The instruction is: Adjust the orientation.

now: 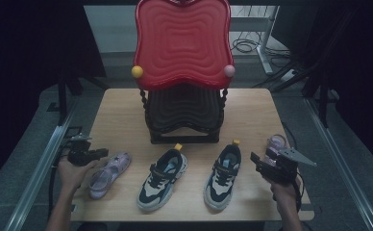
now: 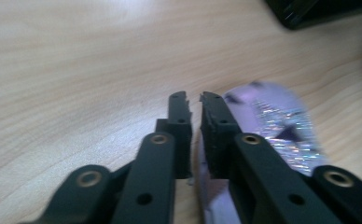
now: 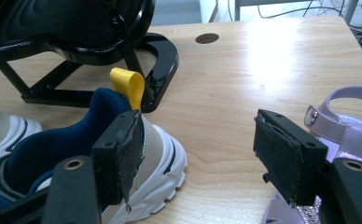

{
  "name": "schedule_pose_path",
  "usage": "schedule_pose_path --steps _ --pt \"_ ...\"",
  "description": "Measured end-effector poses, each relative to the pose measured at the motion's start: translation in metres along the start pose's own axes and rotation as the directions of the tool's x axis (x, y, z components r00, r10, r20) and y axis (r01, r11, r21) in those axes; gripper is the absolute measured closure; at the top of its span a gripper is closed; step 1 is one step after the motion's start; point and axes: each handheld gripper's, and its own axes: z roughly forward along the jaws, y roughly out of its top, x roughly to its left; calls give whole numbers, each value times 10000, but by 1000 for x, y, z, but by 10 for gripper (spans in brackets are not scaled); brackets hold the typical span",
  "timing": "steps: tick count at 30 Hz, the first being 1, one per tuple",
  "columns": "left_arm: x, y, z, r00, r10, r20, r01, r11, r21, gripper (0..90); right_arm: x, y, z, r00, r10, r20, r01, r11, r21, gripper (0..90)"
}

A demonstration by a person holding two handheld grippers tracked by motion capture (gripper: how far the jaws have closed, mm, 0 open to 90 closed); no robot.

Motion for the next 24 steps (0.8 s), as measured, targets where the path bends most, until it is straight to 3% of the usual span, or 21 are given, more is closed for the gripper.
schedule_pose_path --steps 4,7,9,16,18,20,24 --pt "-15 10 -18 9999 127 5 -126 9976 -674 669 -1 -2 3 10000 78 -26 -77 9999 126 336" --pt "-28 10 -30 9999 76 -139 -96 9891 -1471 611 -1 -4 2 10000 -11 -92 13 9998 197 345" --pt "-34 9 -33 9999 59 -86 -73 9857 -1684 584 -1 -4 1 9999 70 -106 -69 9999 124 354" --pt "-51 0 -41 9993 269 256 -212 9795 -2003 541 -1 -4 0 9999 -13 -141 15 9999 118 371" --pt "-60 -5 -42 9982 510 305 -436 9772 -2080 536 -1 -5 0 9998 -143 -165 145 9998 134 389" --pt "-70 -7 -40 9964 817 245 -759 9802 -1830 523 1 -6 -2 9990 -375 -259 382 9989 267 413" --pt "-77 -10 -40 9947 1011 207 -963 9817 -1642 517 1 -6 -6 9975 -645 -289 657 9970 413 442"
